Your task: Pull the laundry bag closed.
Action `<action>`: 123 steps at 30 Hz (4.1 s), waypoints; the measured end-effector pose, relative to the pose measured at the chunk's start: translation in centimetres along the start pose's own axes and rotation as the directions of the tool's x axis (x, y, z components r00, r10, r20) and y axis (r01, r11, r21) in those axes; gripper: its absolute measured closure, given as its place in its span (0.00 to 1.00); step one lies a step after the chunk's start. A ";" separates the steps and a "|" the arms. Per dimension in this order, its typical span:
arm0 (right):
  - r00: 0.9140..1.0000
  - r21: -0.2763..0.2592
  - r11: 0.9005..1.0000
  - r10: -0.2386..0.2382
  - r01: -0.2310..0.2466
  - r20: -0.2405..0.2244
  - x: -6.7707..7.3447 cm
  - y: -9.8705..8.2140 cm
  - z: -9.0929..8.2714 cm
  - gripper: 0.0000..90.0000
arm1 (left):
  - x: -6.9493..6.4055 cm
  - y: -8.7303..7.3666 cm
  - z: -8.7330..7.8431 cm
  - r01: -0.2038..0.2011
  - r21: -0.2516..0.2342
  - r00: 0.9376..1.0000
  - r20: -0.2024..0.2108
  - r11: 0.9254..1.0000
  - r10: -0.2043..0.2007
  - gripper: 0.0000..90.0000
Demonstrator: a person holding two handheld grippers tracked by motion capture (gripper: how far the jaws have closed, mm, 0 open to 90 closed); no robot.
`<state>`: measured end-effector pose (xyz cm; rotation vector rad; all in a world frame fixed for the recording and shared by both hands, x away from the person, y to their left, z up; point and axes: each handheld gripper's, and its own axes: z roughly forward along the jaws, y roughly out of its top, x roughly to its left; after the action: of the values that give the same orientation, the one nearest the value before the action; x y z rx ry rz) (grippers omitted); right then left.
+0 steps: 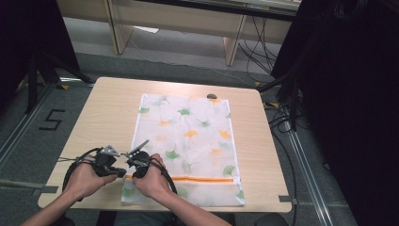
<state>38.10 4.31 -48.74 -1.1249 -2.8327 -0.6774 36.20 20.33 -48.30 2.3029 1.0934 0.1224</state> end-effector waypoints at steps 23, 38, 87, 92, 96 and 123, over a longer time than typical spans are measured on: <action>0.998 -0.001 0.999 0.040 -0.040 -0.058 -0.8 -0.2 -0.1 1.00 | -1.0 0.0 1.4 -0.166 0.055 0.986 0.018 0.984 0.166 0.95; 0.995 0.005 0.998 0.059 -0.058 -0.076 -0.9 -0.1 -0.5 1.00 | -1.5 0.2 1.5 -0.118 0.084 0.993 -0.022 0.990 0.120 0.98; 0.997 0.050 0.996 0.081 -0.080 -0.016 -2.8 -1.7 -2.0 1.00 | -1.3 0.2 1.3 -0.110 0.102 0.994 -0.016 0.989 0.112 0.98; 0.996 0.049 0.995 0.092 -0.091 -0.020 -2.9 -1.8 -2.1 1.00 | -1.3 0.2 1.3 -0.108 0.101 0.994 -0.015 0.989 0.110 0.98; 0.994 0.043 0.994 0.106 -0.104 -0.026 -3.1 -2.0 -2.3 1.00 | -1.4 0.1 1.5 -0.082 0.080 0.996 -0.022 0.993 0.084 0.98; 0.993 0.053 0.991 0.122 -0.122 0.002 -4.0 -2.8 -3.4 1.00 | -1.4 0.2 1.3 -0.106 0.104 0.994 -0.021 0.989 0.108 0.98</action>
<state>38.76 -1.44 -47.48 -1.2754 -2.7359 -0.5912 35.87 18.61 -49.06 2.4589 1.0103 0.1419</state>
